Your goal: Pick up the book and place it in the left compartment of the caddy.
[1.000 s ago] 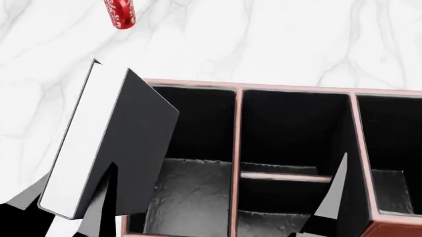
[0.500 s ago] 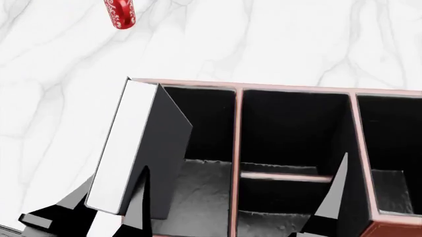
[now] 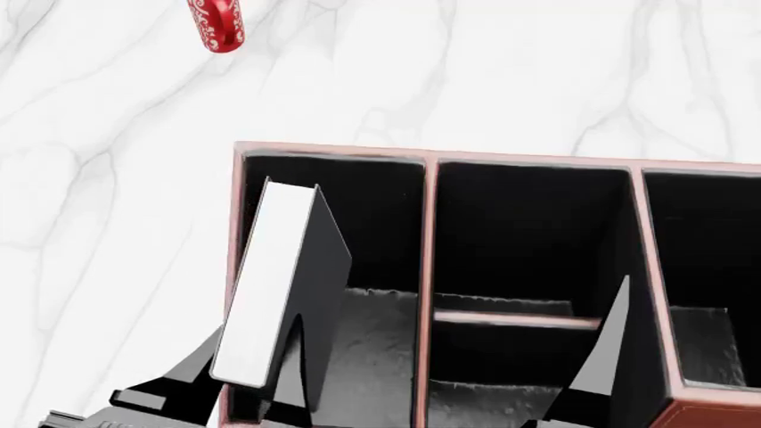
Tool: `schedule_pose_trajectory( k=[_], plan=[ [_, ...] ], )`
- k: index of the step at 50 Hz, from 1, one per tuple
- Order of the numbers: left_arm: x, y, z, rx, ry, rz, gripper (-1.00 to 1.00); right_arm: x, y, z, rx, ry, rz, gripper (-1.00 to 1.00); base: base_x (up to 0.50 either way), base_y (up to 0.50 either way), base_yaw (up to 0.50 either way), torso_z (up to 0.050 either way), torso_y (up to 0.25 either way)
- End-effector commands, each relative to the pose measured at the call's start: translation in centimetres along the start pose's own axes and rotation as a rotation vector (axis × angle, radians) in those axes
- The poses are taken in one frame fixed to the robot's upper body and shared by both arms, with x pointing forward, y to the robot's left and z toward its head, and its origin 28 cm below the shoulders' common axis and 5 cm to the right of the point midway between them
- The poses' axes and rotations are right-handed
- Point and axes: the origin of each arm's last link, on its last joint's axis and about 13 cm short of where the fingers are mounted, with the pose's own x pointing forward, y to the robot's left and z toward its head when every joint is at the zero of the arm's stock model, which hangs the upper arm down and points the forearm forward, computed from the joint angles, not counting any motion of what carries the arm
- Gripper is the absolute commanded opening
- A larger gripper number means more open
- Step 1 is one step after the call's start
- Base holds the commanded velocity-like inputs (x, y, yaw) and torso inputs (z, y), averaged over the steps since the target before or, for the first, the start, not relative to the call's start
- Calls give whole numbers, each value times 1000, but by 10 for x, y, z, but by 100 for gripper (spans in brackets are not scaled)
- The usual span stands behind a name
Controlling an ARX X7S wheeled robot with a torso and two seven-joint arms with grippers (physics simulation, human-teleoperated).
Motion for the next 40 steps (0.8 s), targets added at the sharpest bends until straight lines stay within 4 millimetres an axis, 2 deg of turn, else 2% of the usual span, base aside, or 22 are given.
schedule_pose_trajectory(
  k=[1, 24, 40],
  plan=[
    [11, -13, 2, -63, 5, -45, -100, 3, -2, 0, -6, -21, -12, 100, 0, 0, 0, 0, 0],
    [33, -15, -17, -30, 46, -1, -100, 3, -1, 0, -7, -19, -10, 100, 0, 0, 0, 0, 1],
    [42, -17, -31, -35, 89, 3, -100, 3, -2, 0, -6, -20, -13, 100, 0, 0, 0, 0, 1]
  ],
)
